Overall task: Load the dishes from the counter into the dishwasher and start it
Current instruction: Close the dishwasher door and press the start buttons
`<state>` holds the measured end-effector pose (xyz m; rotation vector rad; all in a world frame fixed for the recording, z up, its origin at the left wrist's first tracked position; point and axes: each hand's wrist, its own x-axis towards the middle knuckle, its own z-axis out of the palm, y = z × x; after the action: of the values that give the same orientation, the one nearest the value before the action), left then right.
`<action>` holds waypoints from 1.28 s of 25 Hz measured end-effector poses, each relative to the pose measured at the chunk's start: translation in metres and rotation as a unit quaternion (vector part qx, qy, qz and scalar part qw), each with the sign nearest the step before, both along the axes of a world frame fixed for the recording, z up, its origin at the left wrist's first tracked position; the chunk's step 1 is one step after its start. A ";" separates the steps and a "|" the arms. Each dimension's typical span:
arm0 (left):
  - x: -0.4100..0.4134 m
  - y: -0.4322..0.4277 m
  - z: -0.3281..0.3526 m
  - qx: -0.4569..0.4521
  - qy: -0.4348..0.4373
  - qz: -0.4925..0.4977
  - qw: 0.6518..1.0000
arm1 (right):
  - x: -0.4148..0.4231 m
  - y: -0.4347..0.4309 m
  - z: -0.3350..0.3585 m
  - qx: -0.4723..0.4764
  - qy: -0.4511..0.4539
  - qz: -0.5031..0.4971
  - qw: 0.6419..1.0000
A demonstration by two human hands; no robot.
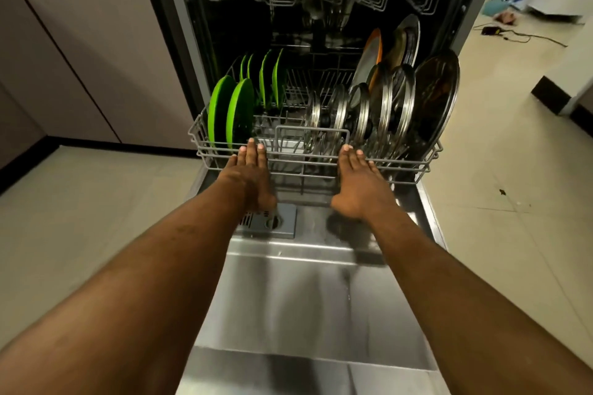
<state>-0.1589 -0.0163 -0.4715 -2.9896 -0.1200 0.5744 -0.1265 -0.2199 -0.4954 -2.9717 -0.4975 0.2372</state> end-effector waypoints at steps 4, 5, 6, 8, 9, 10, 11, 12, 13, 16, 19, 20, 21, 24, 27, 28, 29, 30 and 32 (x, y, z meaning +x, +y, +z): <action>0.030 0.013 -0.003 0.006 -0.004 -0.022 1.000 | 0.029 0.008 0.004 -0.018 0.002 -0.007 1.000; 0.036 0.016 -0.002 0.003 -0.002 -0.032 0.999 | 0.034 0.011 0.005 -0.021 0.001 -0.015 1.000; 0.041 0.019 -0.002 0.000 0.001 -0.045 0.999 | 0.038 0.015 0.006 -0.022 0.000 -0.026 0.999; 0.052 0.027 -0.004 0.000 -0.006 -0.069 0.998 | 0.048 0.022 0.005 -0.021 -0.005 -0.049 0.999; 0.058 0.030 -0.005 0.001 -0.010 -0.075 0.997 | 0.053 0.025 0.005 -0.020 -0.006 -0.055 0.998; 0.065 0.033 -0.006 -0.001 -0.011 -0.076 0.997 | 0.059 0.028 0.005 -0.021 -0.006 -0.062 0.998; 0.073 0.034 -0.008 -0.004 -0.011 -0.076 0.997 | 0.064 0.030 0.005 -0.025 -0.010 -0.069 0.997; 0.080 0.035 -0.009 -0.005 -0.011 -0.075 0.997 | 0.070 0.032 0.004 -0.028 -0.016 -0.075 0.997; 0.086 0.037 -0.010 -0.005 -0.010 -0.075 0.997 | 0.076 0.034 0.004 -0.029 -0.018 -0.078 0.996; 0.104 0.039 -0.010 0.005 -0.009 -0.077 0.997 | 0.092 0.038 0.004 -0.025 -0.011 -0.083 0.996; 0.122 0.038 -0.008 0.009 -0.008 -0.067 0.998 | 0.112 0.038 0.006 -0.022 0.006 -0.073 0.997; 0.129 0.038 -0.008 0.008 -0.010 -0.062 0.998 | 0.120 0.037 0.005 -0.020 0.009 -0.070 0.997; 0.136 0.038 -0.009 0.005 -0.012 -0.058 0.998 | 0.128 0.037 0.005 -0.017 0.012 -0.068 0.997; 0.156 0.038 -0.010 0.010 -0.017 -0.060 0.998 | 0.150 0.037 0.003 -0.014 0.014 -0.063 0.998; 0.180 0.037 -0.010 0.021 -0.030 -0.051 0.998 | 0.173 0.036 0.001 -0.008 -0.001 -0.059 0.998; 0.188 0.038 -0.008 0.015 -0.033 -0.050 0.998 | 0.181 0.036 0.003 -0.004 -0.005 -0.058 0.998; 0.196 0.040 -0.006 0.007 -0.032 -0.052 0.998 | 0.189 0.037 0.005 -0.003 -0.008 -0.058 0.998; 0.202 0.041 -0.004 0.003 -0.030 -0.056 0.998 | 0.196 0.039 0.007 -0.003 -0.007 -0.059 0.998; 0.215 0.043 -0.005 0.010 -0.027 -0.059 0.998 | 0.207 0.042 0.008 -0.002 -0.001 -0.064 0.998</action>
<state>0.0557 0.0268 -0.4763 -2.9685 0.0458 0.4762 0.0803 -0.1775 -0.4874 -2.9935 -0.3050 0.2235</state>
